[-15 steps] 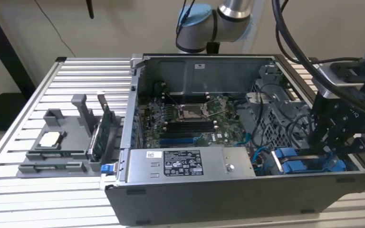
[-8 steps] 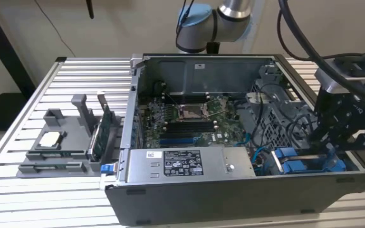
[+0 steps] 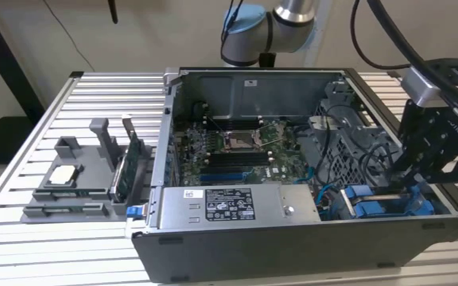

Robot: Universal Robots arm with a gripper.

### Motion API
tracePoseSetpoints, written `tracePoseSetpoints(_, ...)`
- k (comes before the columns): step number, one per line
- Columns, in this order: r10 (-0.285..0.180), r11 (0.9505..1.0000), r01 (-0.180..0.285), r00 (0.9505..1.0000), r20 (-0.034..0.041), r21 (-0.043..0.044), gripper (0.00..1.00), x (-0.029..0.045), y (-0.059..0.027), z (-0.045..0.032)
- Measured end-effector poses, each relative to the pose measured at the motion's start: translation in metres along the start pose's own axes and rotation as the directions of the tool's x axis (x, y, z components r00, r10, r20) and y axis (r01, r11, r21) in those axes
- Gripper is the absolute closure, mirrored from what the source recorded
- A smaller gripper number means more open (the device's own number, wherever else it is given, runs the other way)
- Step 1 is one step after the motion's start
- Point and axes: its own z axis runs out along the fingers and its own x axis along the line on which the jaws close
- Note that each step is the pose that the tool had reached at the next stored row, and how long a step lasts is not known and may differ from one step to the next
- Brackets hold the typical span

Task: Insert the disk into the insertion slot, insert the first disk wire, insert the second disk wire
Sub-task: 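Insert the first disk wire, then insert the second disk wire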

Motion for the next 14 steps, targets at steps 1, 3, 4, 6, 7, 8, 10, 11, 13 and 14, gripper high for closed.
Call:
tracePoseSetpoints(1,0.000,1.0000,0.000,1.0000,0.0001,-0.0001,0.66,-0.0001,0.0001,-0.0016)
tracePoseSetpoints(3,0.000,1.0000,0.000,1.0000,0.0001,-0.0002,0.66,-0.0003,0.0002,-0.0044)
tracePoseSetpoints(4,0.000,1.0000,0.000,1.0000,0.0000,-0.0002,0.66,-0.0004,0.0002,-0.0059)
tracePoseSetpoints(6,0.000,1.0000,0.000,1.0000,0.0000,-0.0003,0.66,-0.0005,0.0003,-0.0085)
tracePoseSetpoints(7,0.000,1.0000,0.000,1.0000,0.0001,-0.0003,0.66,-0.0006,0.0003,-0.0097)
tracePoseSetpoints(8,0.000,1.0000,0.000,1.0000,0.0000,-0.0004,0.66,-0.0007,0.0004,-0.0110)
tracePoseSetpoints(10,0.000,1.0000,0.000,1.0000,0.0001,-0.0004,0.66,-0.0009,0.0004,-0.0133)
tracePoseSetpoints(11,0.000,1.0000,0.000,1.0000,0.0000,-0.0004,0.66,-0.0010,0.0004,-0.0145)
tracePoseSetpoints(13,0.000,1.0000,0.000,1.0000,0.0000,-0.0004,0.66,-0.0011,0.0005,-0.0166)
tracePoseSetpoints(14,0.000,1.0000,0.000,1.0000,0.0001,-0.0005,0.66,-0.0011,0.0005,-0.0175)
